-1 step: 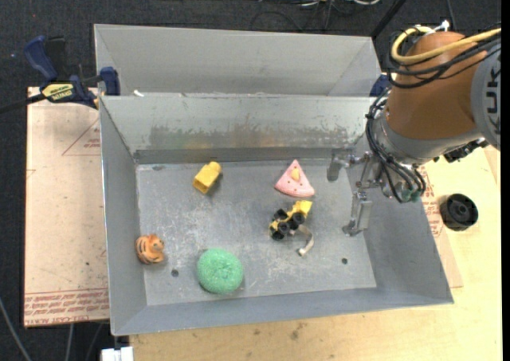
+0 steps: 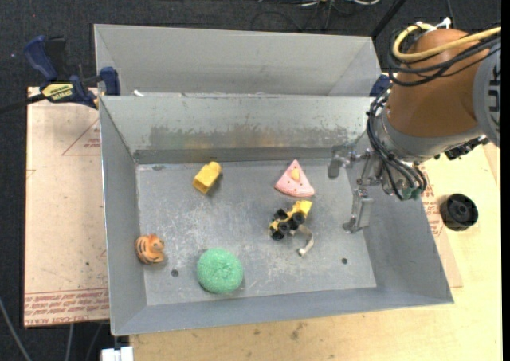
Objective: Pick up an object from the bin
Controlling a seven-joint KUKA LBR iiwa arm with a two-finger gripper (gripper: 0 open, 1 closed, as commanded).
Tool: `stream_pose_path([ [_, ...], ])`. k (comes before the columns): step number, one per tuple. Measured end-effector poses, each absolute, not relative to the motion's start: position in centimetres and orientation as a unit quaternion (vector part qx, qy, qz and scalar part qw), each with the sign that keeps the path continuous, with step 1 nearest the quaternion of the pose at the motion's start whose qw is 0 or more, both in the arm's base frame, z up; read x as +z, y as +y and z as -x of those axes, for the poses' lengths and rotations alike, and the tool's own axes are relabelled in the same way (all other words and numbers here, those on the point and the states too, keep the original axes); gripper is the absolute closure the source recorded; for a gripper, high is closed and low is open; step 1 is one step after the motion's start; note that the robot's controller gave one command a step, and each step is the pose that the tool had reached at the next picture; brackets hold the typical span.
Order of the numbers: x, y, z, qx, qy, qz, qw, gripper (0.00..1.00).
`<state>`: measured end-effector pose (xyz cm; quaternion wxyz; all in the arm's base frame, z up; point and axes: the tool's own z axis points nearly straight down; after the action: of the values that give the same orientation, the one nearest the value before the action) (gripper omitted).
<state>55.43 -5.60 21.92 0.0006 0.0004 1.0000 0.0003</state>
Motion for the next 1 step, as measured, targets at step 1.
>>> stream_pose_path([
  [1, 17.74, -2.58, -56.17, 0.000, 1.000, -0.005, 0.005, 0.00],
])
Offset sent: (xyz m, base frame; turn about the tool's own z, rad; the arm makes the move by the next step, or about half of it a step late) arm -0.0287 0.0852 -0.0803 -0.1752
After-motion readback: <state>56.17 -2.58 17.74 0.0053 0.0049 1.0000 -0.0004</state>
